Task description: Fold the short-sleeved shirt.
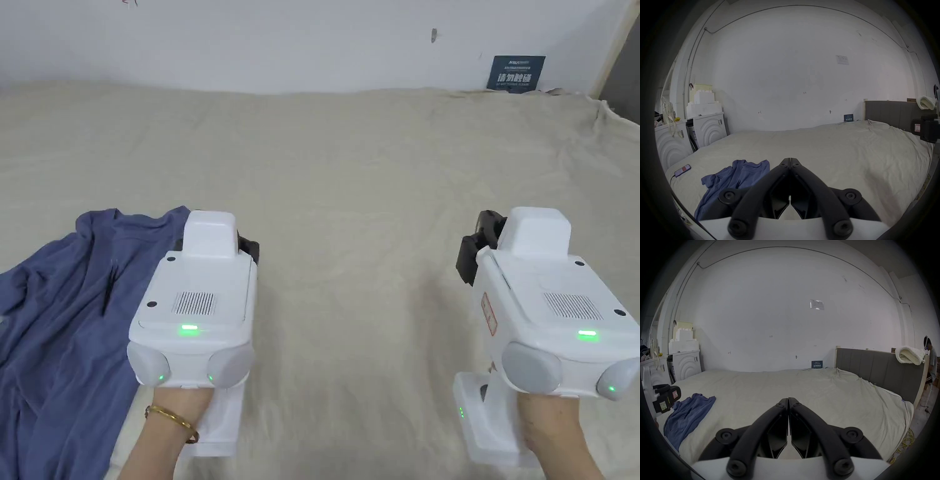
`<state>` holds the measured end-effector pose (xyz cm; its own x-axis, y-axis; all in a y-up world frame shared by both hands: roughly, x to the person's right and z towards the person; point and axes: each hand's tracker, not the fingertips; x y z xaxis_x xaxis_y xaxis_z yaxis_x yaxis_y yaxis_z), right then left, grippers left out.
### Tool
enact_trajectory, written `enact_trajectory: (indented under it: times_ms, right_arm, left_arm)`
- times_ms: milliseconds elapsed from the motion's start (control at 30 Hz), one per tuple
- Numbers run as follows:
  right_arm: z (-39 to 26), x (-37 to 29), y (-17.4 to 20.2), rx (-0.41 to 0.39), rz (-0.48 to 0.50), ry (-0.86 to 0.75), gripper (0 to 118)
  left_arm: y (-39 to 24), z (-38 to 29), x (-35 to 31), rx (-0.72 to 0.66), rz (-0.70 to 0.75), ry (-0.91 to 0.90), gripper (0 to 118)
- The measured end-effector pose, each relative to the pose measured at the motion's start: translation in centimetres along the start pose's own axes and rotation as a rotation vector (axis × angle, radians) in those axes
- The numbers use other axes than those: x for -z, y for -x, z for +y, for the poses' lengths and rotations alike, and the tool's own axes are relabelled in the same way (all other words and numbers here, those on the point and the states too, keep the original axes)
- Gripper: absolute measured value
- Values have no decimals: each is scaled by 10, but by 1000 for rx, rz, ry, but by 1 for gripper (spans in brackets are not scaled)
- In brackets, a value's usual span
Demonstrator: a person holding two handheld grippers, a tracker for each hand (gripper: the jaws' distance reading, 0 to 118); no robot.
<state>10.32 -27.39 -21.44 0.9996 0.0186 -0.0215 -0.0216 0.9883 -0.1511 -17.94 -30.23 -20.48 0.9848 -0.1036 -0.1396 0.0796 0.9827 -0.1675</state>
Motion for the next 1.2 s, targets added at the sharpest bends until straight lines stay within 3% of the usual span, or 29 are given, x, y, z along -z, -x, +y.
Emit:
enact_trajectory:
  times_ms: [1200]
  right_arm:
    - [-10,-9,3,-43,30,31,0]
  left_arm:
    - [-4,4,-4,-26,-19,8,0]
